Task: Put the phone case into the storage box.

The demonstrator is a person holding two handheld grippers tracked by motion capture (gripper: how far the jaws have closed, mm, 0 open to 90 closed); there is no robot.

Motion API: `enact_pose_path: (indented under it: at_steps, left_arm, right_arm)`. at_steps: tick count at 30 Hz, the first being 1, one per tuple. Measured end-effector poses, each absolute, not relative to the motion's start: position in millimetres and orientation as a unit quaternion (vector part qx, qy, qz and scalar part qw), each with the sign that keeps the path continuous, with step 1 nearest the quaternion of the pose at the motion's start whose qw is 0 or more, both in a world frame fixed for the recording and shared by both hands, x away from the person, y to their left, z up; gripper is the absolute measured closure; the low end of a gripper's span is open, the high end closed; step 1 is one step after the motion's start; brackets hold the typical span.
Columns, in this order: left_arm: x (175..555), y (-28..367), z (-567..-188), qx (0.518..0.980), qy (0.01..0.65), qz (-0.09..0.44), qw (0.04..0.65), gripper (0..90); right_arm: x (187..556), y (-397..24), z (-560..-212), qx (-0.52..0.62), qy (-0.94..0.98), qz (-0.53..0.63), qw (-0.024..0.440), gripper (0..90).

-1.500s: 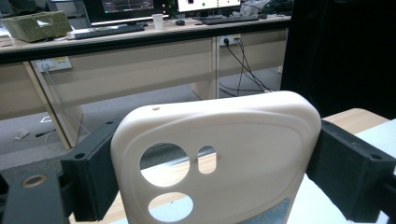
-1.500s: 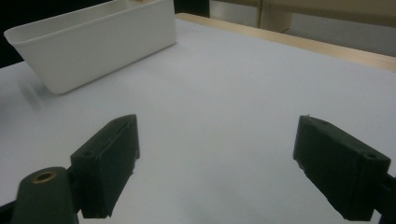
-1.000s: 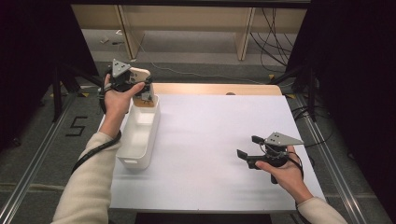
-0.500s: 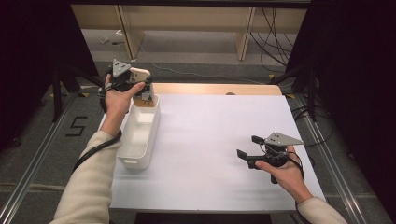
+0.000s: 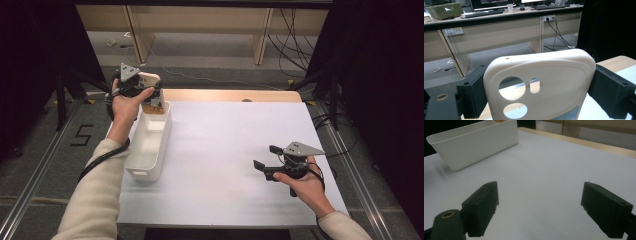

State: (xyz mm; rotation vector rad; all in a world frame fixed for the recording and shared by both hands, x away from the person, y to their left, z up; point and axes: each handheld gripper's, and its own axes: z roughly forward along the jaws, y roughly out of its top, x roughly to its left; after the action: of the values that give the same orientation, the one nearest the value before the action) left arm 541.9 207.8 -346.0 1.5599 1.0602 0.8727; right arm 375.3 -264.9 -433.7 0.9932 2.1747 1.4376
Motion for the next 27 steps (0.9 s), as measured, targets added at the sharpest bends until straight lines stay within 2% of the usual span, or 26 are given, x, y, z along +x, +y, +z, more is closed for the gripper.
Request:
enact_pose_path:
  at_steps: [27]
  left_arm:
    - [551.3,209.2,-352.3,0.645,0.447,0.357,0.506,11.4]
  right_arm:
    - [375.5,-265.2,-434.1,0.35,0.768,0.507,0.175,15.5]
